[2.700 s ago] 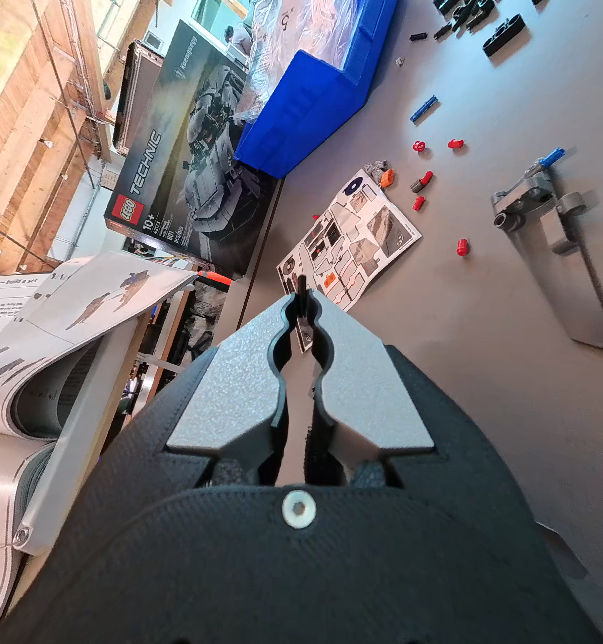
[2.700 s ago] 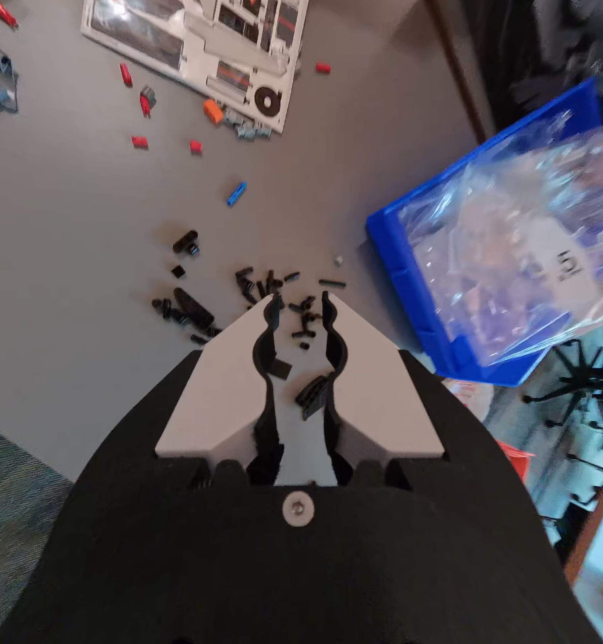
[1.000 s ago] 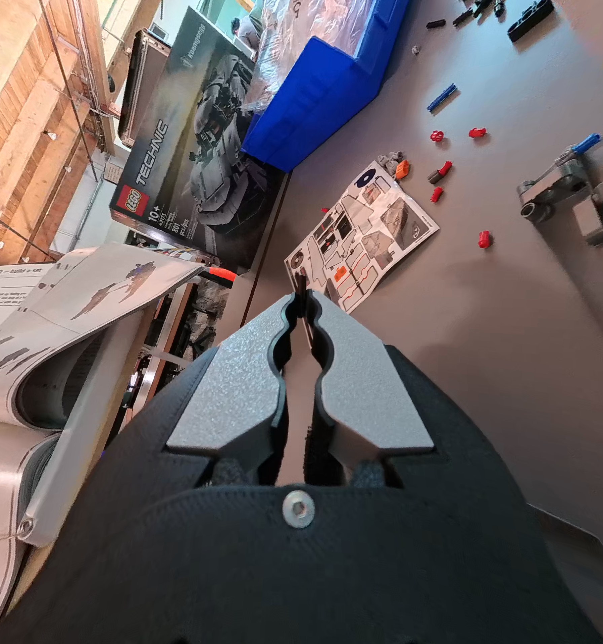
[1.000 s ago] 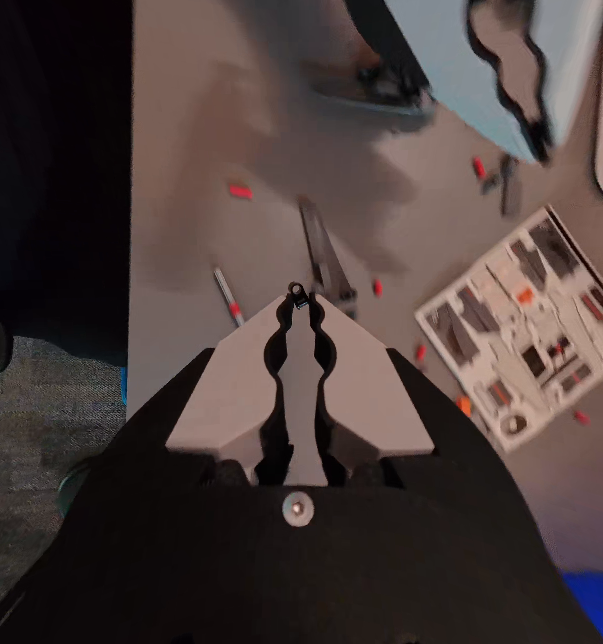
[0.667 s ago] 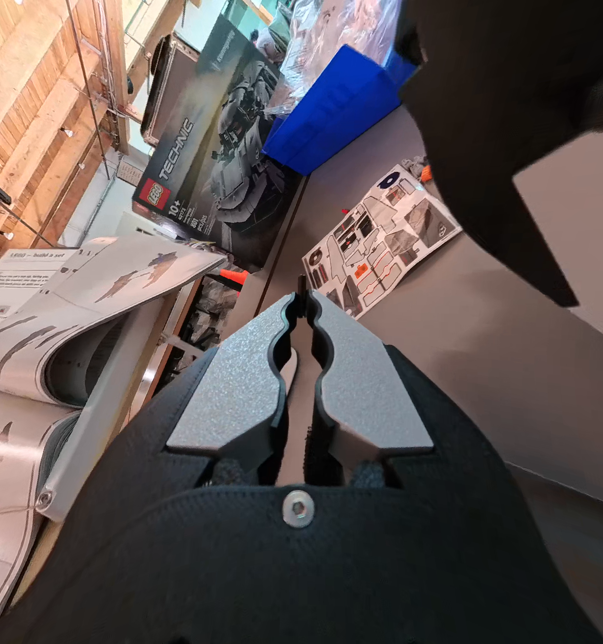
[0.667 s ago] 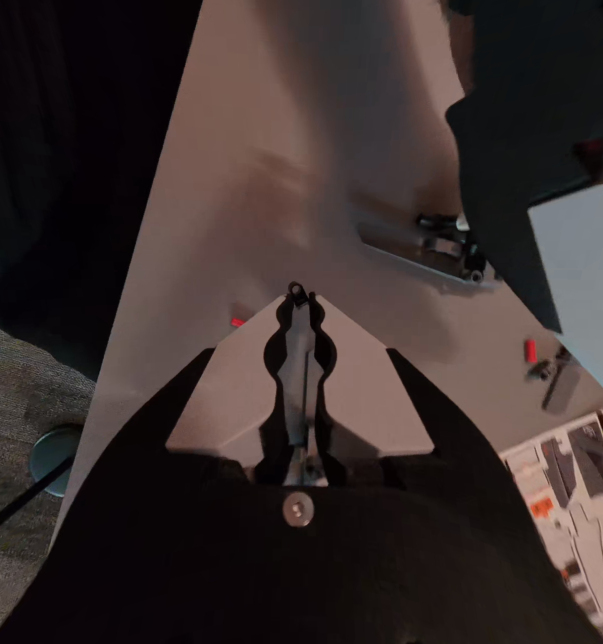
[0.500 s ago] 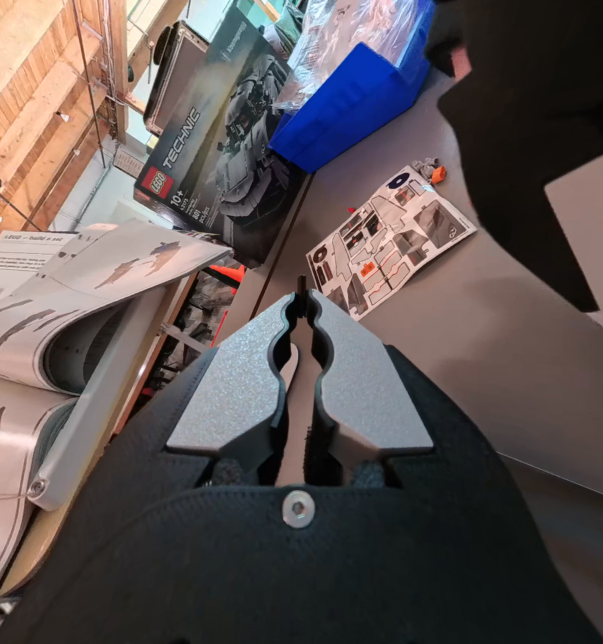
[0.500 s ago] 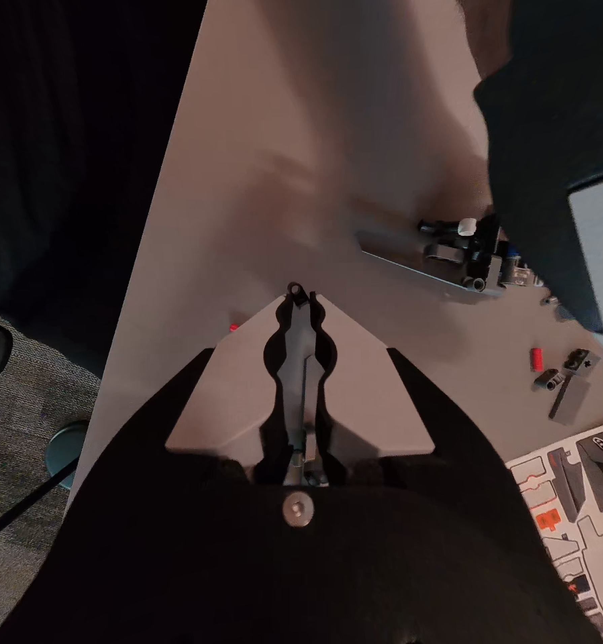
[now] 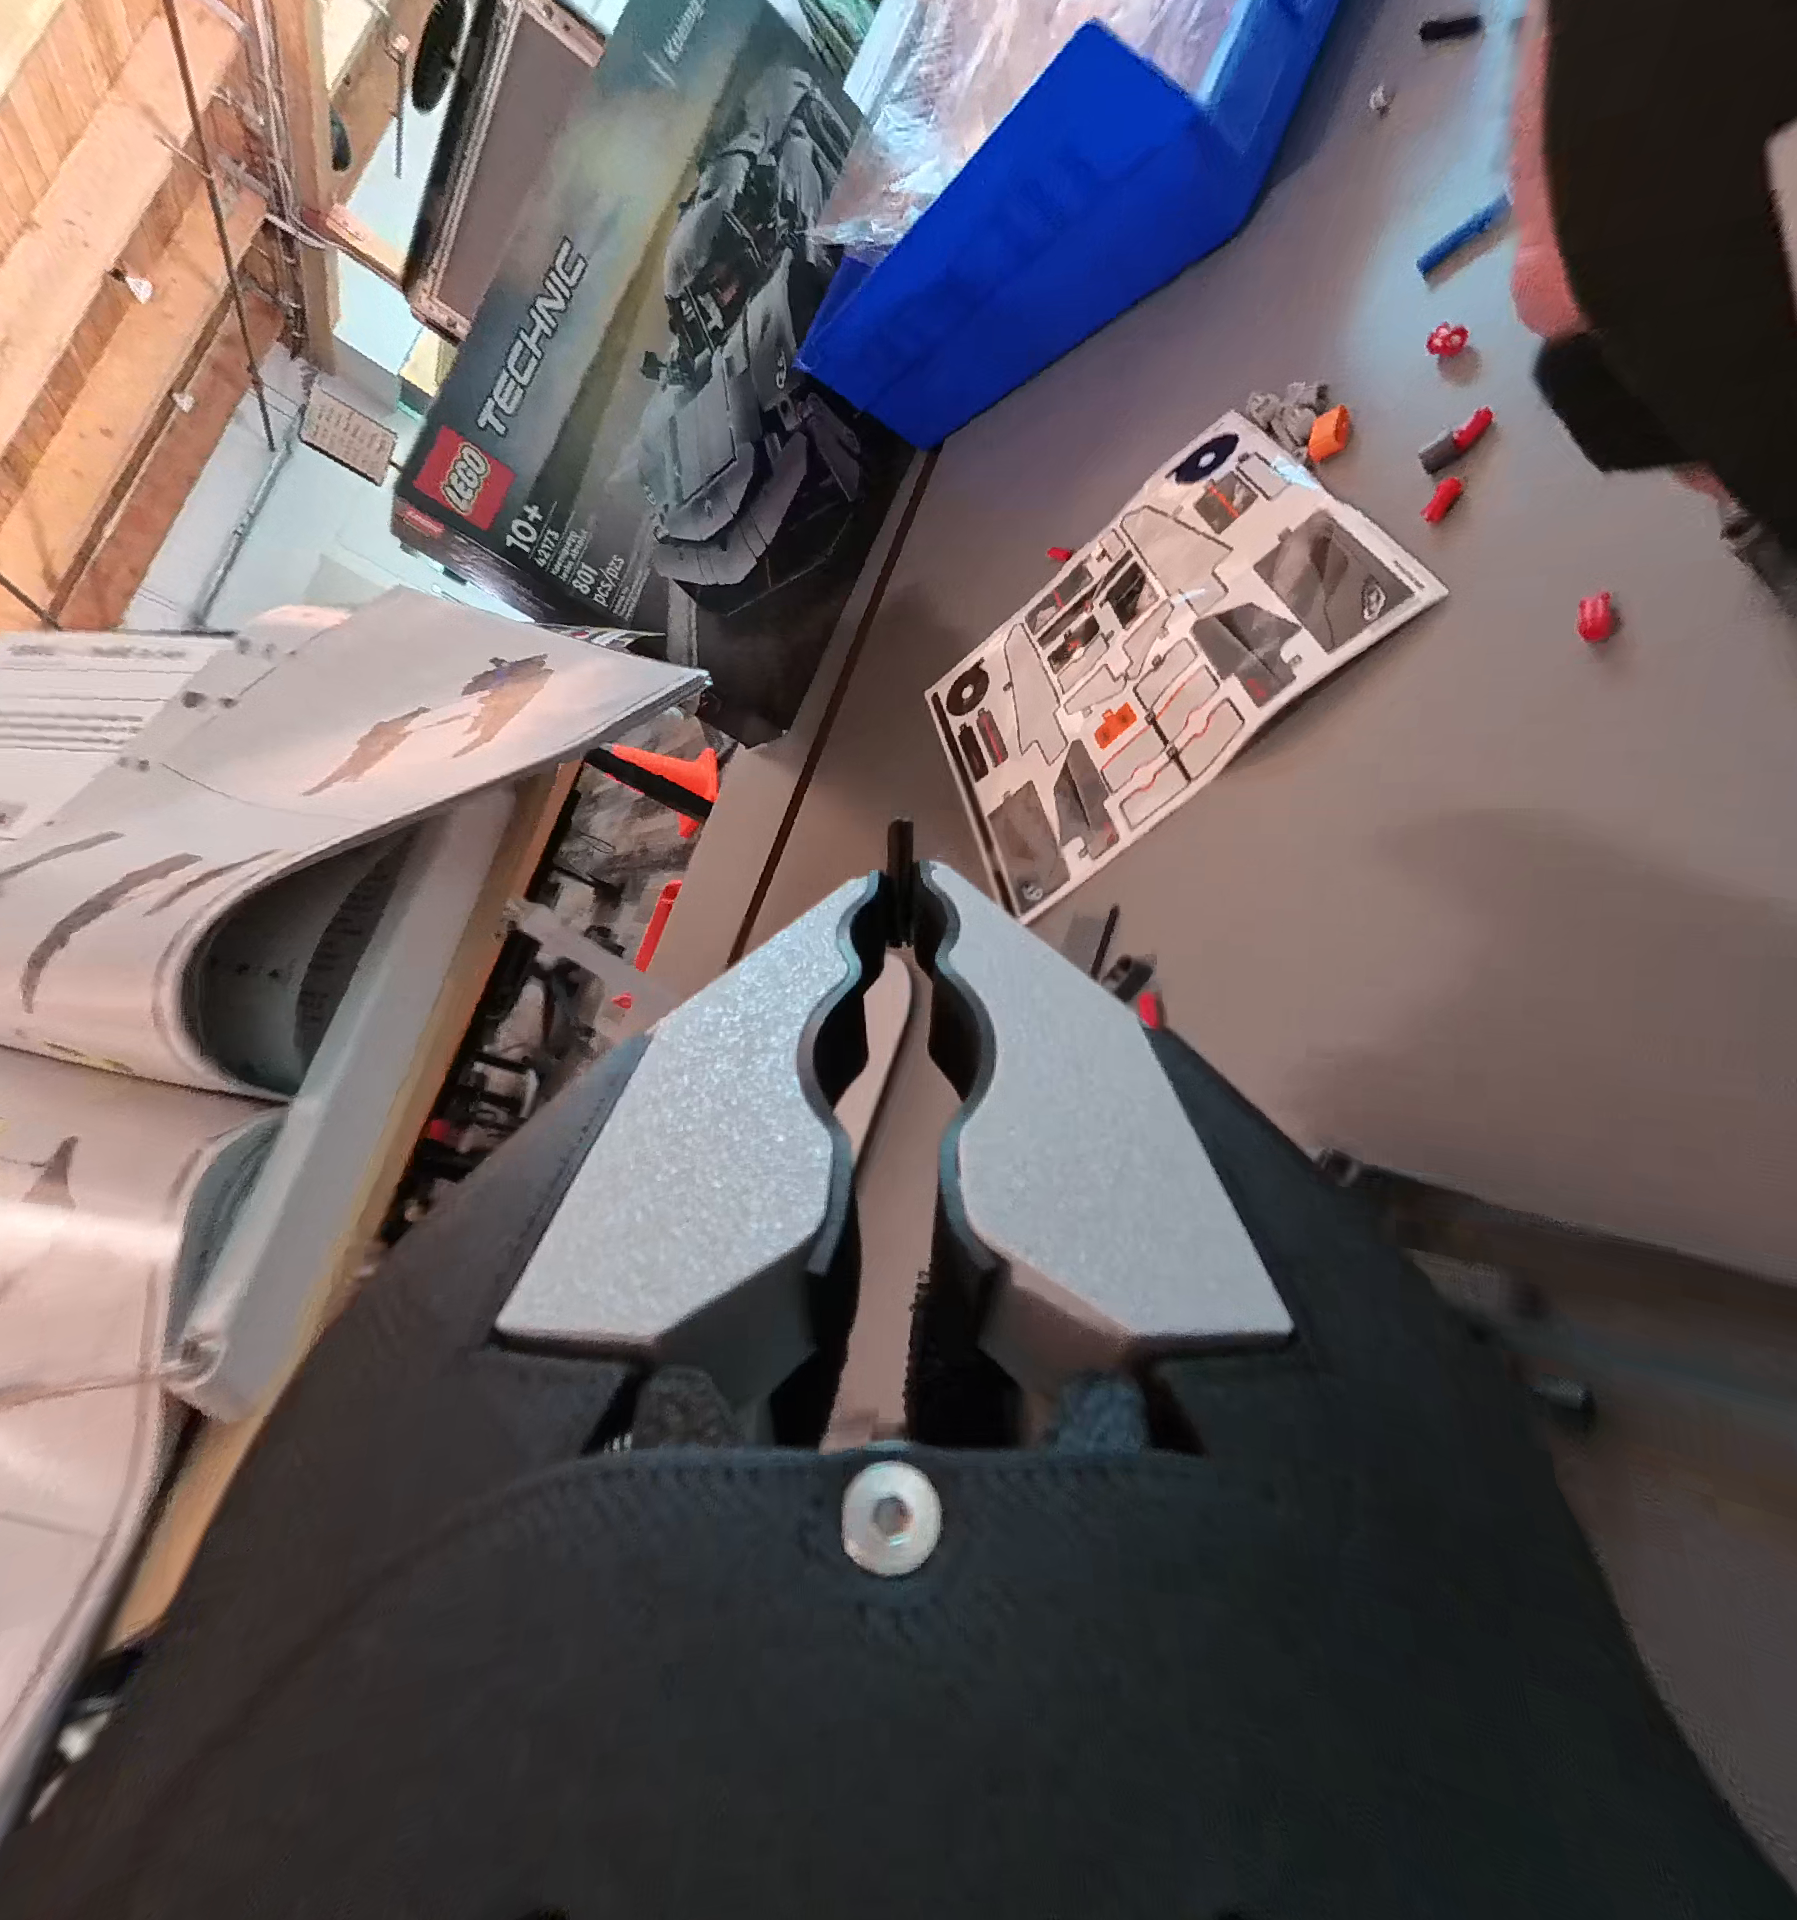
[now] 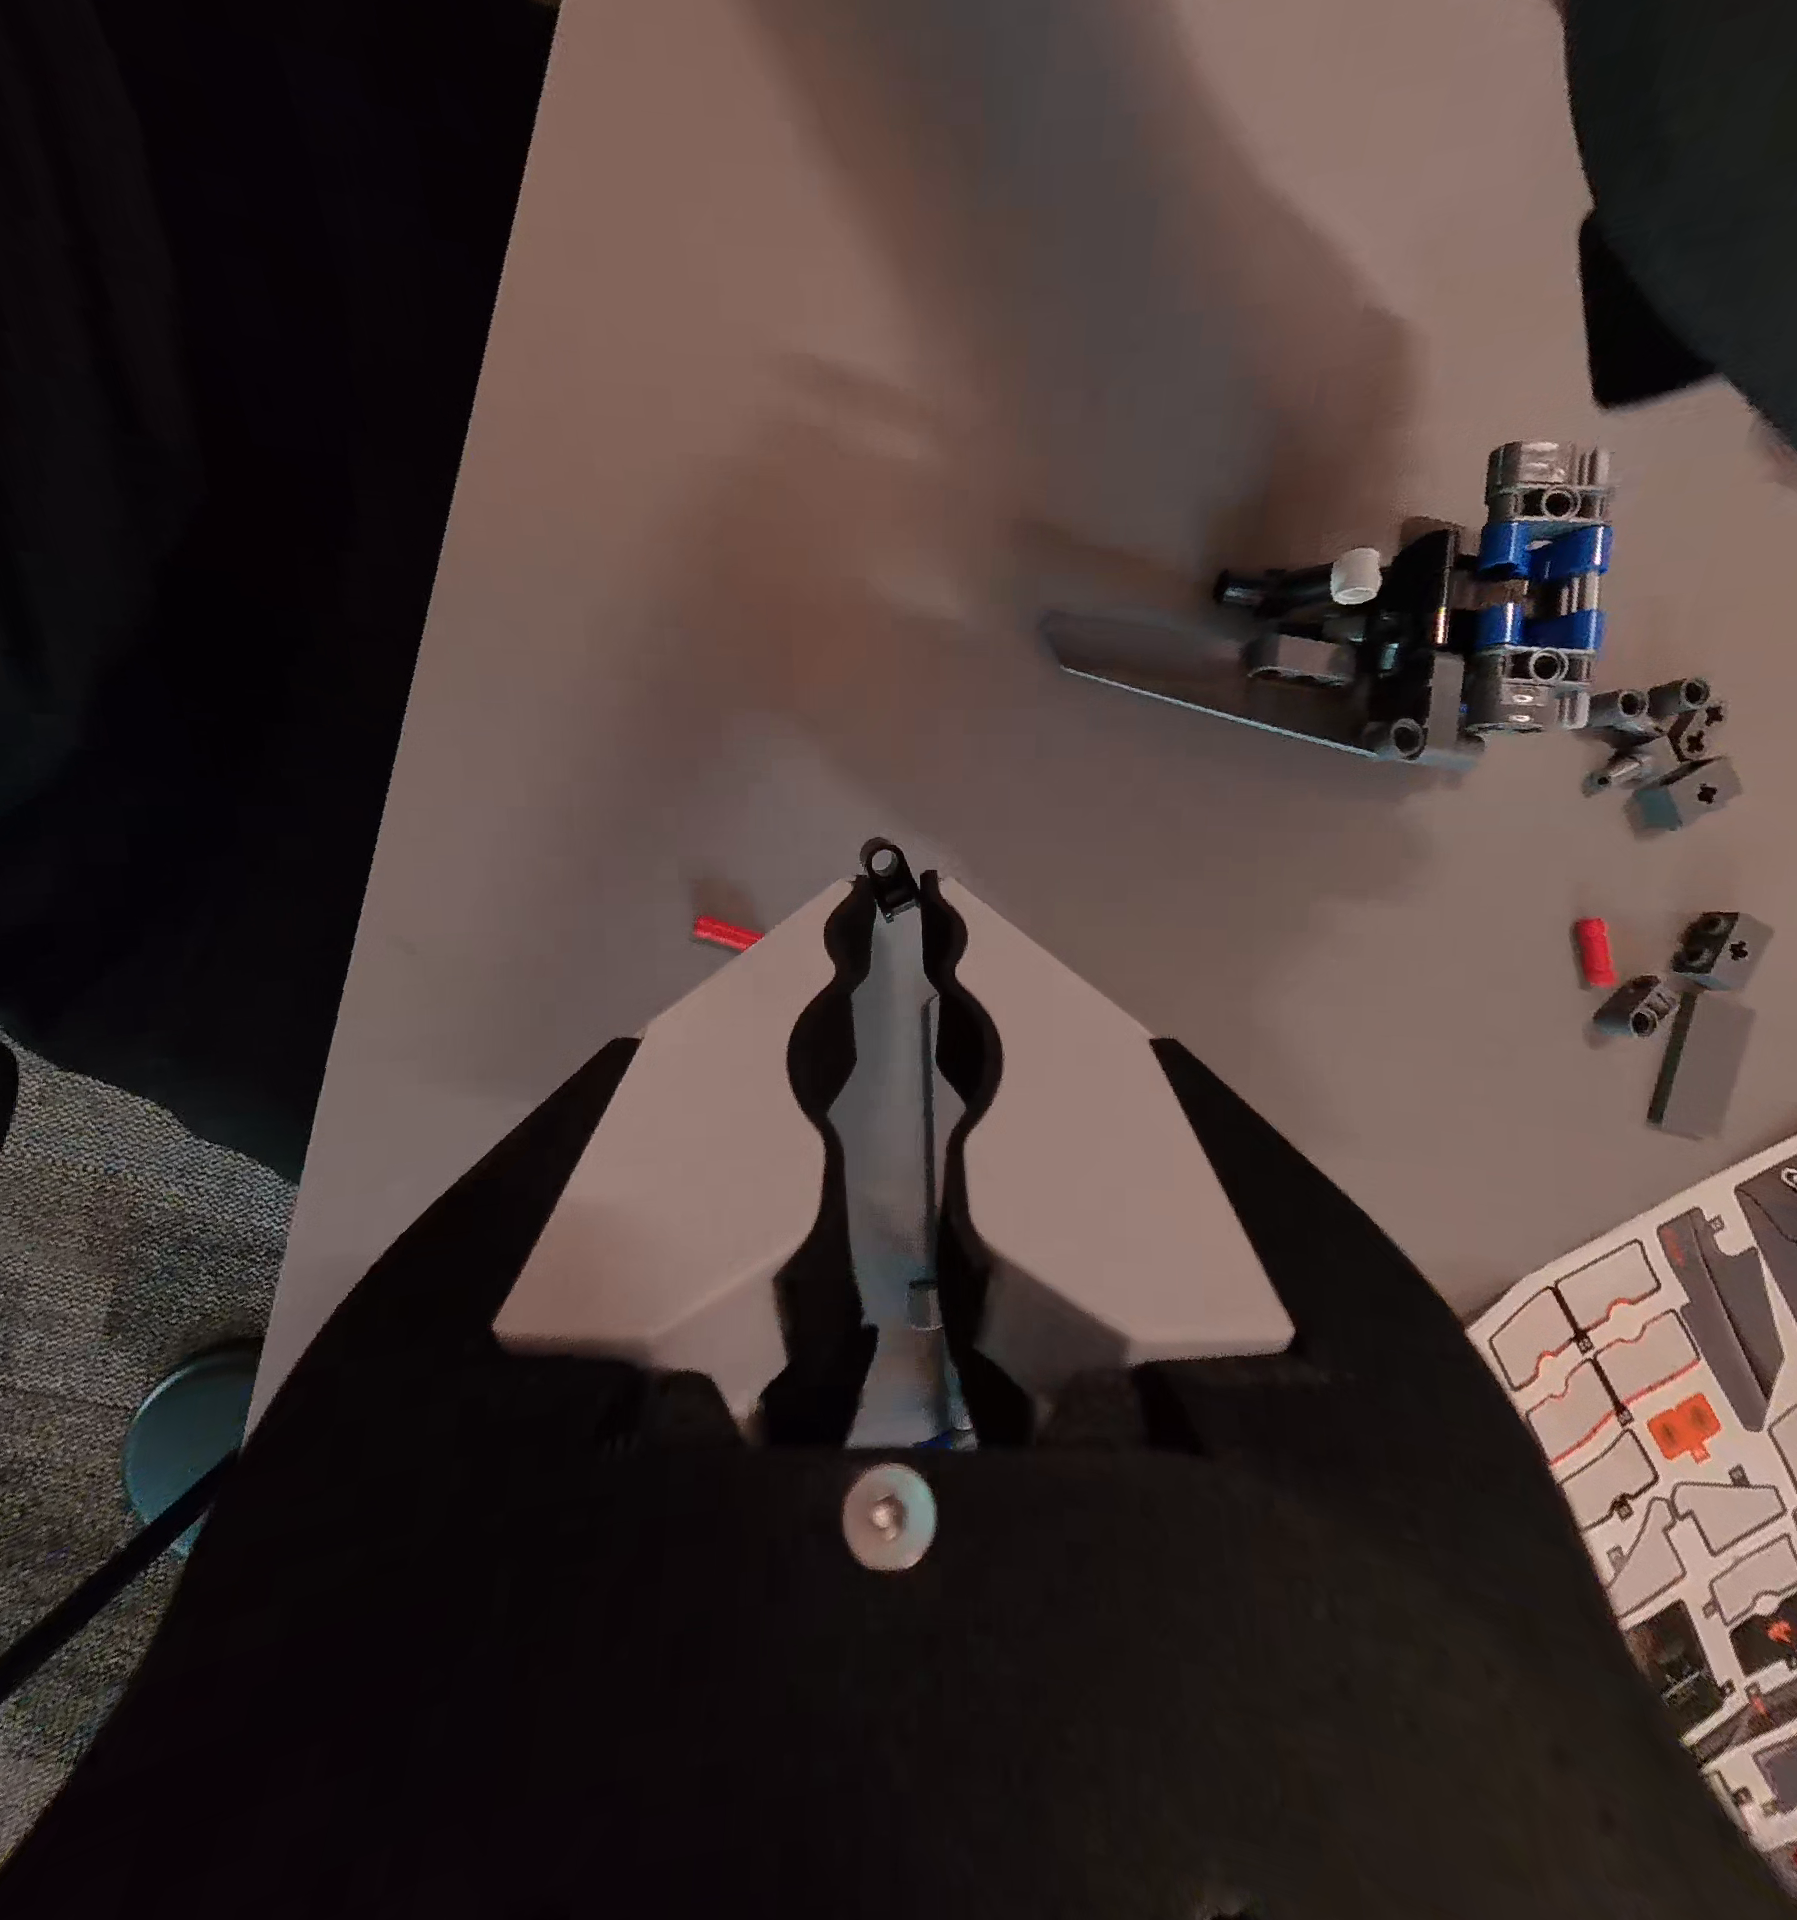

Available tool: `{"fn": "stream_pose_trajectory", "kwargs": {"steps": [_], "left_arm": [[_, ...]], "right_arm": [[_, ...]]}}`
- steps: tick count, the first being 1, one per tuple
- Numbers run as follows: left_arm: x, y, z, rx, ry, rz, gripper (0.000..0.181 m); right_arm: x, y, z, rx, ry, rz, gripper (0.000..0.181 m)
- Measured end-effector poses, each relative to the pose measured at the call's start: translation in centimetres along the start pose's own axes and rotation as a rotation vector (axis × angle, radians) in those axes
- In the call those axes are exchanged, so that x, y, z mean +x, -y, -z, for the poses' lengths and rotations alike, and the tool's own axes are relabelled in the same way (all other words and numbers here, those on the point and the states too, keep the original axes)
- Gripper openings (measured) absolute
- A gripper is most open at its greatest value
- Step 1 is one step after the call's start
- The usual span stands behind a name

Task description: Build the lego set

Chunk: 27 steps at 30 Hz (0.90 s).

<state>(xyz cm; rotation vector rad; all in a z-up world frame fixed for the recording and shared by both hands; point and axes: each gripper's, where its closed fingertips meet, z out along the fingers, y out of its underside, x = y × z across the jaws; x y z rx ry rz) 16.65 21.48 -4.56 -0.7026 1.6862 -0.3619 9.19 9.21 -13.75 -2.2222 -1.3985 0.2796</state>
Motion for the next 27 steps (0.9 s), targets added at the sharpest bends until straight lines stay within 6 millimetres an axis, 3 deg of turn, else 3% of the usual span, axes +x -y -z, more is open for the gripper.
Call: {"fn": "stream_pose_trajectory", "kwargs": {"steps": [6, 10, 14, 27], "left_arm": [[-1.1, -1.3, 4.5, 0.009, 0.002, -0.098, 0.001], [-0.9, -2.5, 6.1, 0.059, 0.005, -0.144, 0.001], [0.9, -3.1, 5.8, 0.089, -0.050, -0.164, 0.001], [1.4, -1.7, 5.1, 0.110, -0.062, -0.198, 0.001]], "right_arm": [[-0.4, -0.1, -0.1, -0.028, 0.000, 0.011, 0.006], [0.0, 0.2, -0.2, -0.044, -0.008, 0.021, 0.006], [0.6, 0.8, -0.3, -0.049, -0.013, 0.028, 0.006], [0.4, 0.6, -1.9, -0.096, 0.037, 0.066, 0.006]]}}
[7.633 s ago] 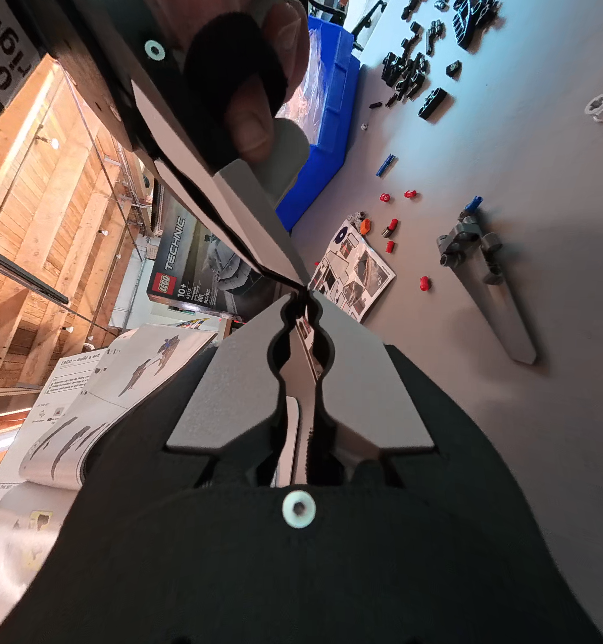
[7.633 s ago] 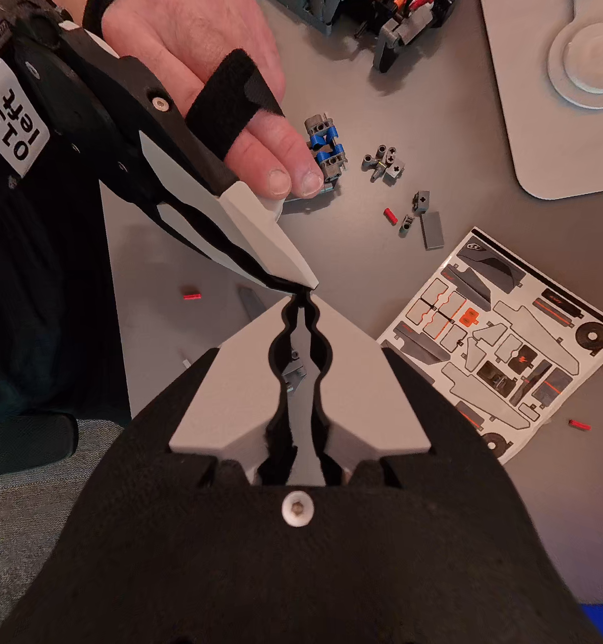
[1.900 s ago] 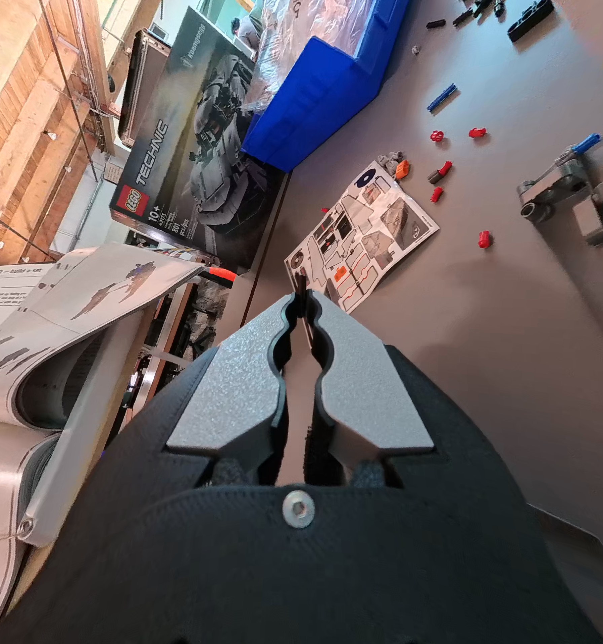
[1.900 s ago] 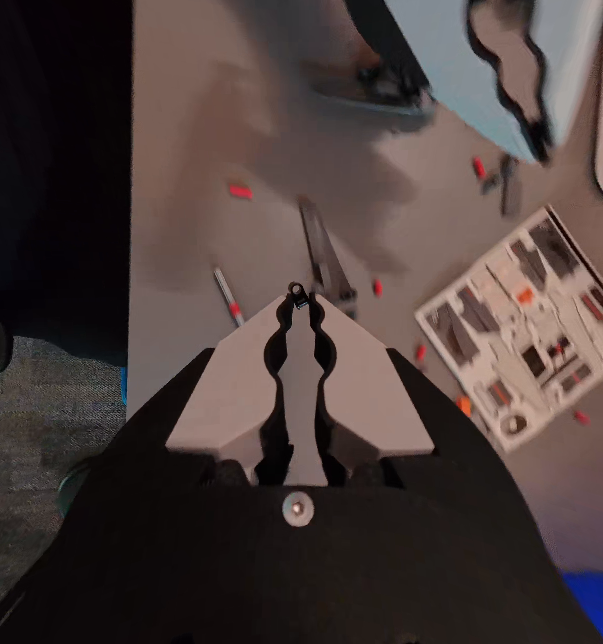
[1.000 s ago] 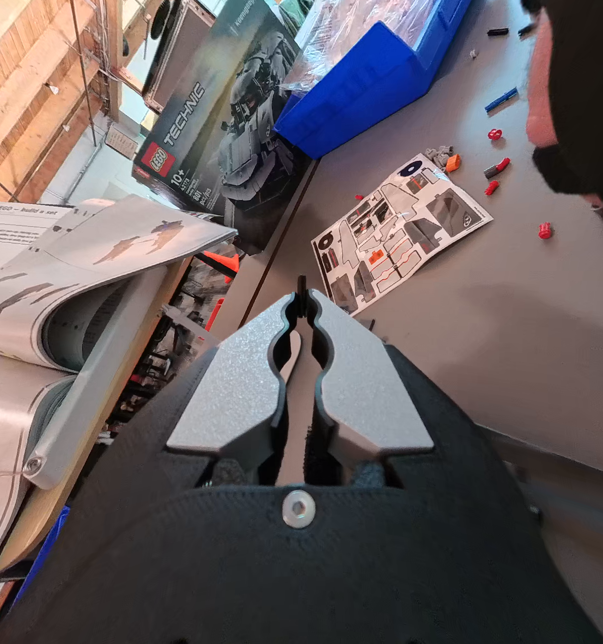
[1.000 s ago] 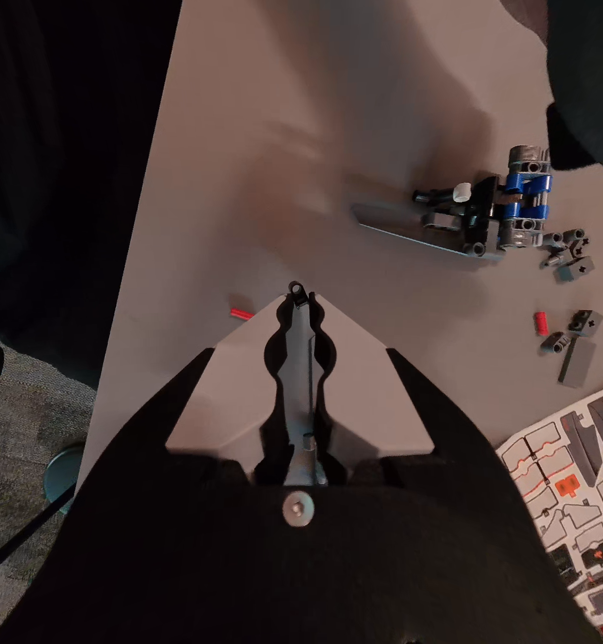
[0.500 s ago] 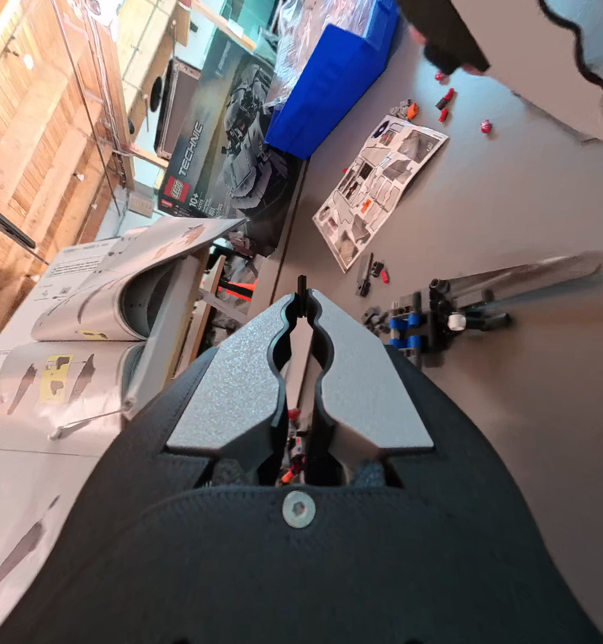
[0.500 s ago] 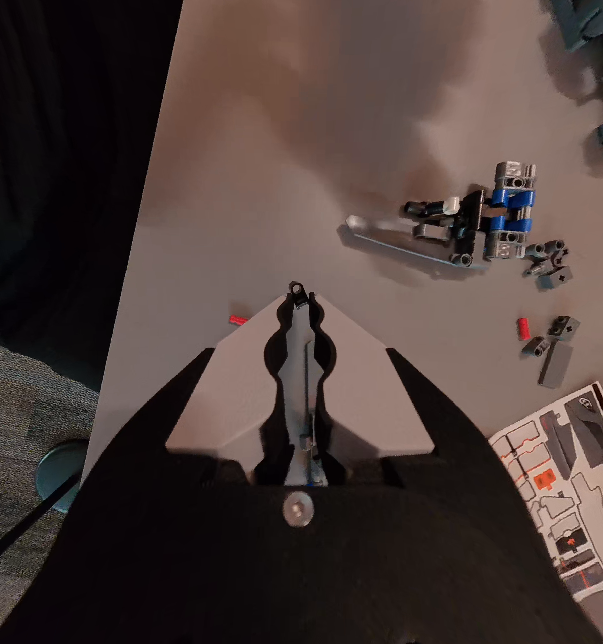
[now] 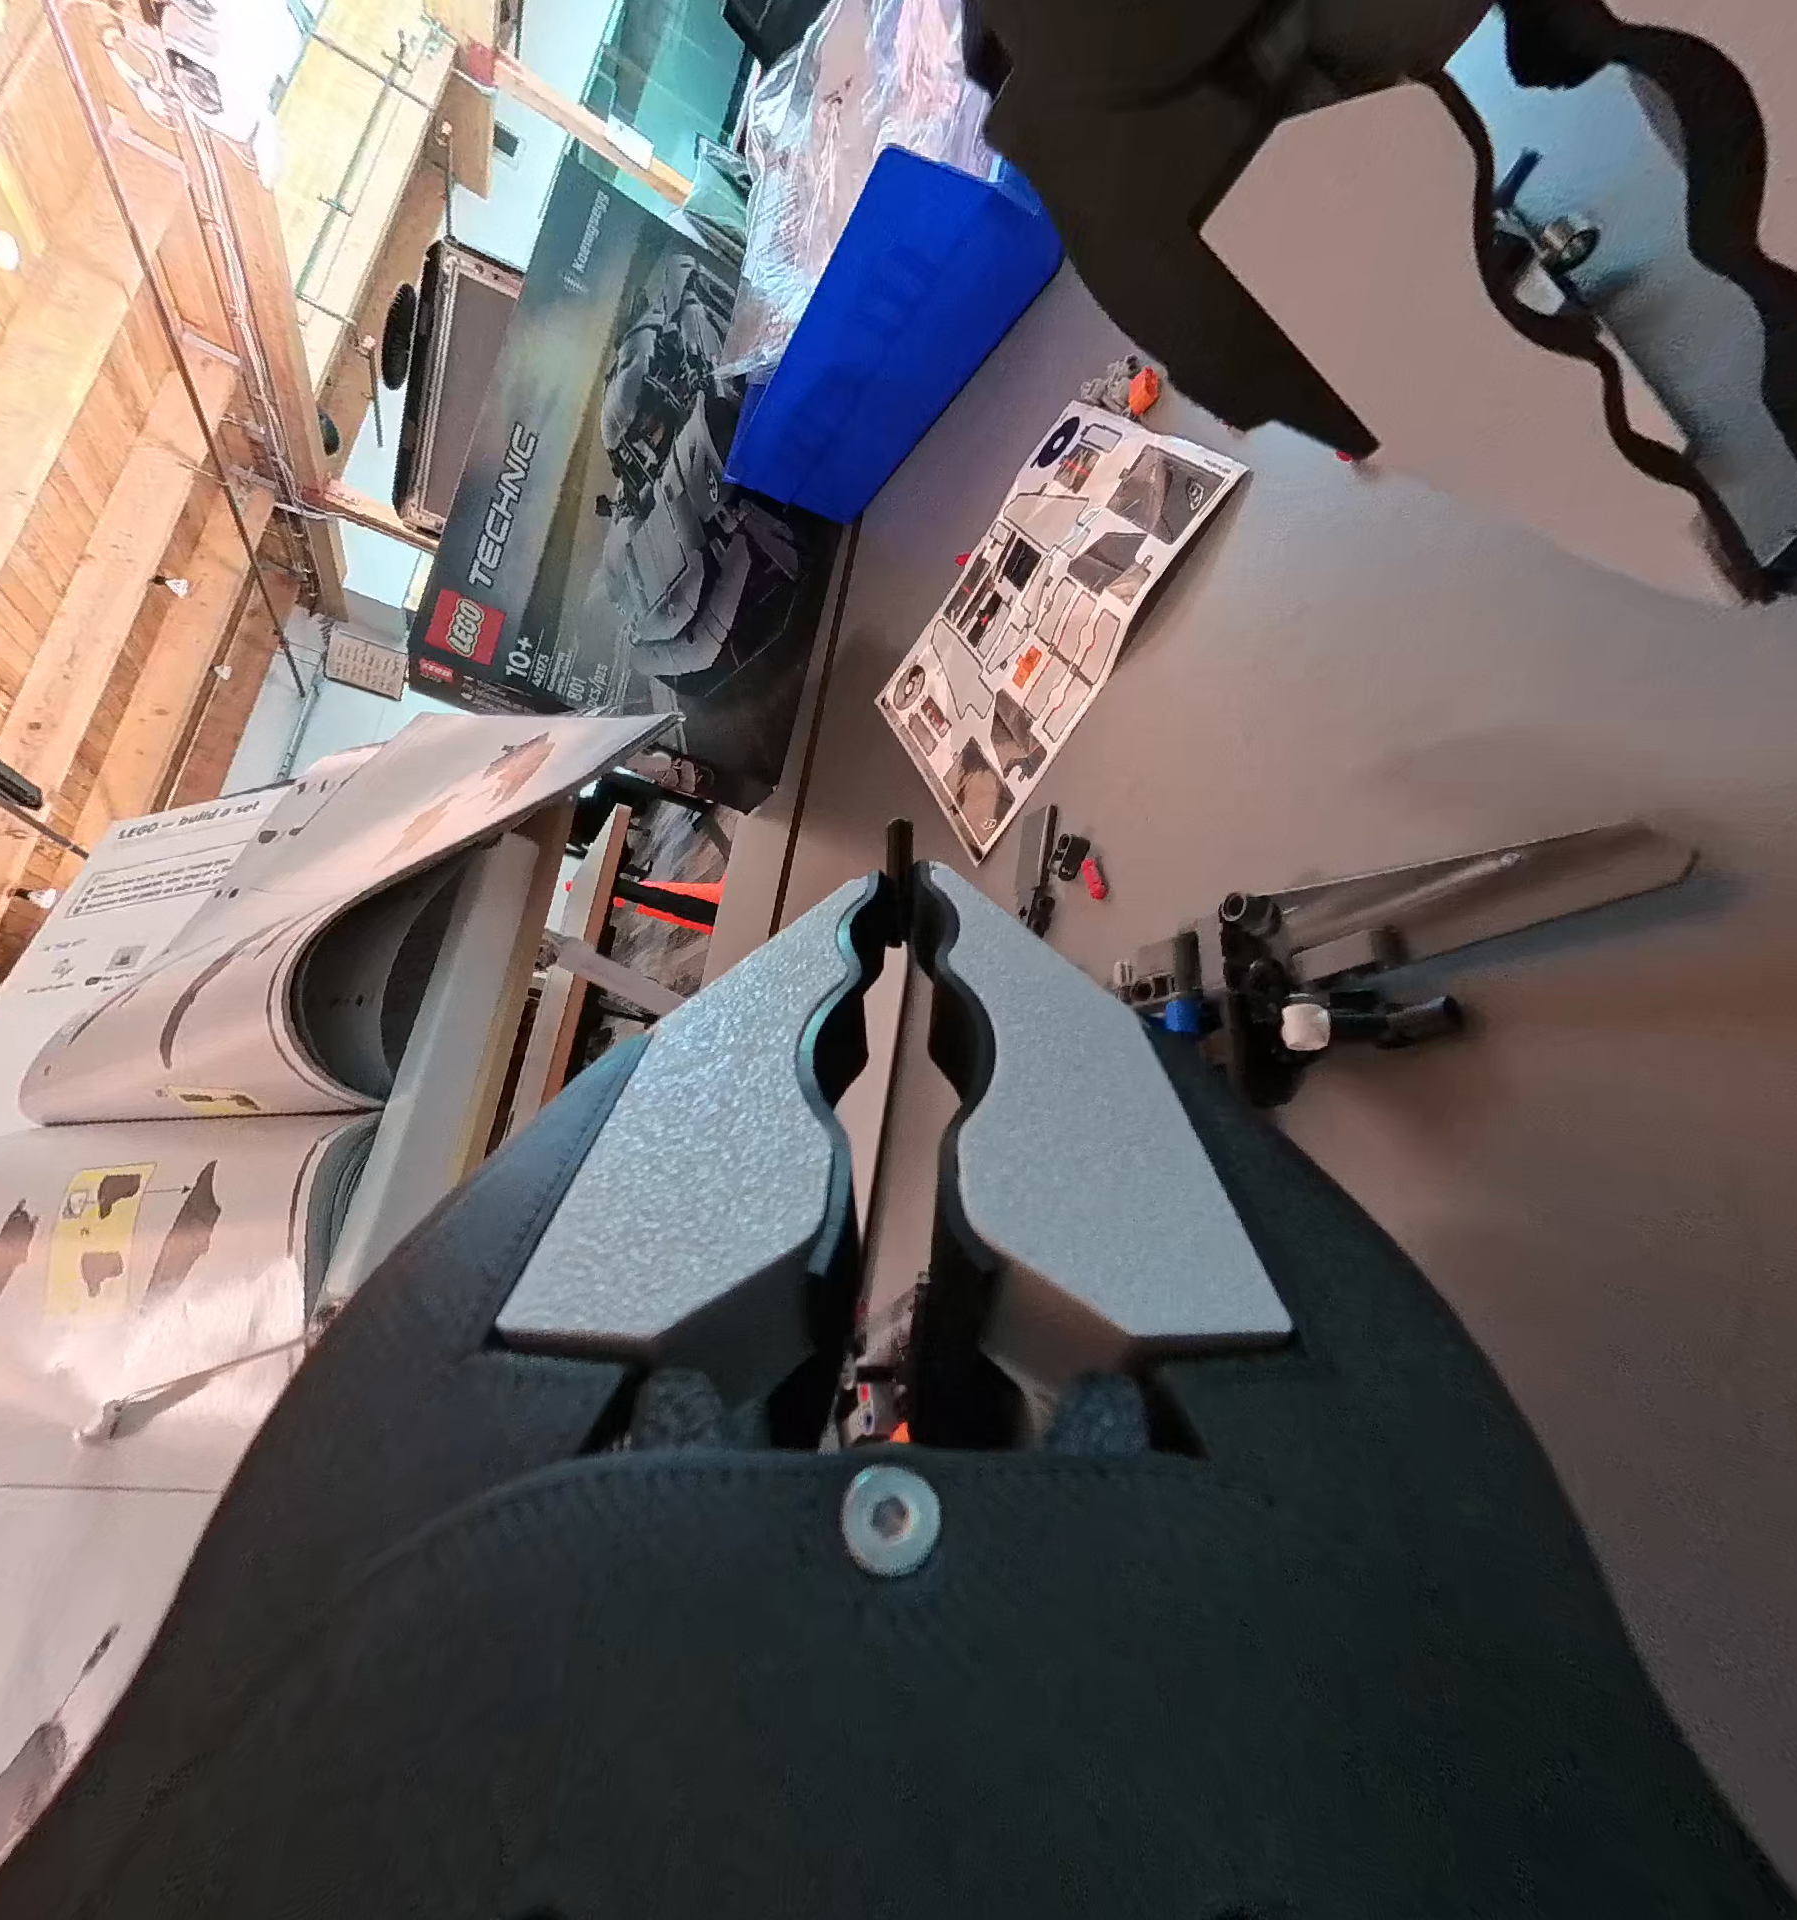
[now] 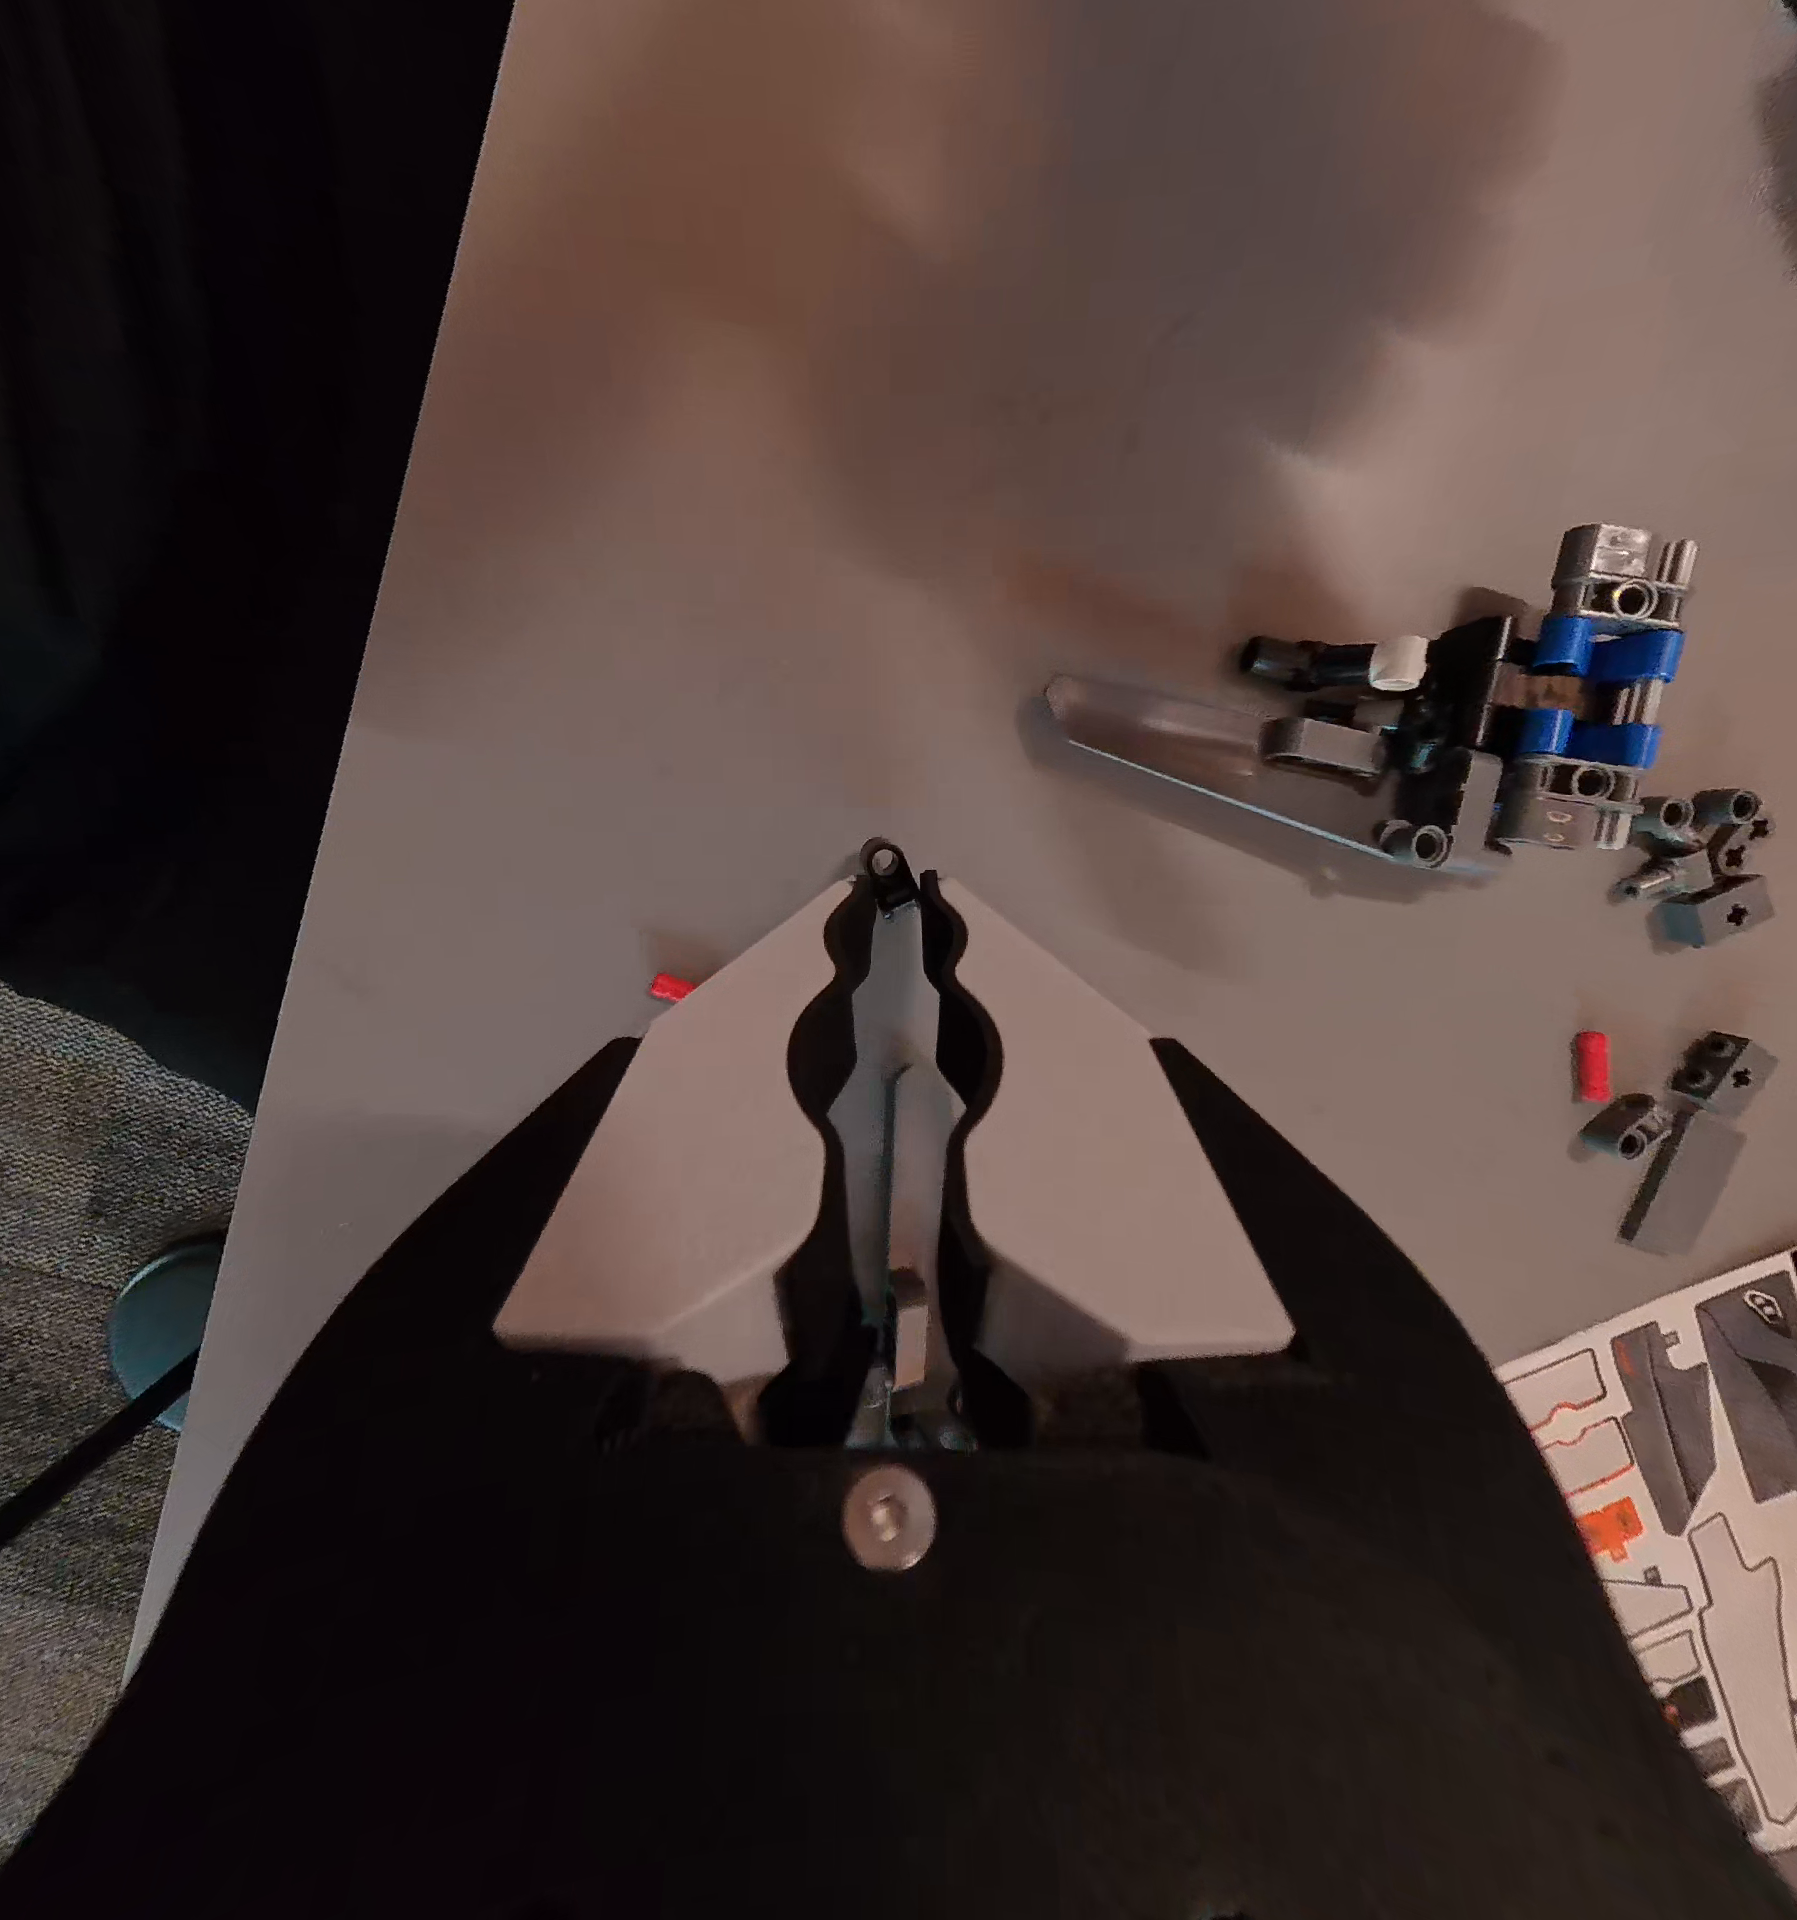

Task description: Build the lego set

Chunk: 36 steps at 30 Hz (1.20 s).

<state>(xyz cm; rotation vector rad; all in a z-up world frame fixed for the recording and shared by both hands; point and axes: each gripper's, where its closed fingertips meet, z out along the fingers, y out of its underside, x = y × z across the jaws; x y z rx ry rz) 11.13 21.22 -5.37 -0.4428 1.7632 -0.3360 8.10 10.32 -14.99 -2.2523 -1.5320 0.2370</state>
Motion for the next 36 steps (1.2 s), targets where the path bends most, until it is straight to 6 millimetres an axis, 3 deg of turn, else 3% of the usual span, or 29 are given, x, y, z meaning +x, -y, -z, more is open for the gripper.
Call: {"fn": "stream_pose_trajectory", "kwargs": {"steps": [28, 36], "left_arm": [[1.4, 0.6, -0.6, 0.024, -0.032, -0.005, 0.001], [1.7, 0.4, -0.9, 0.020, -0.042, -0.002, 0.001]], "right_arm": [[0.2, 0.0, -0.7, -0.013, -0.022, 0.010, 0.007], [0.4, 0.4, 0.1, 0.041, -0.067, -0.006, 0.024]]}}
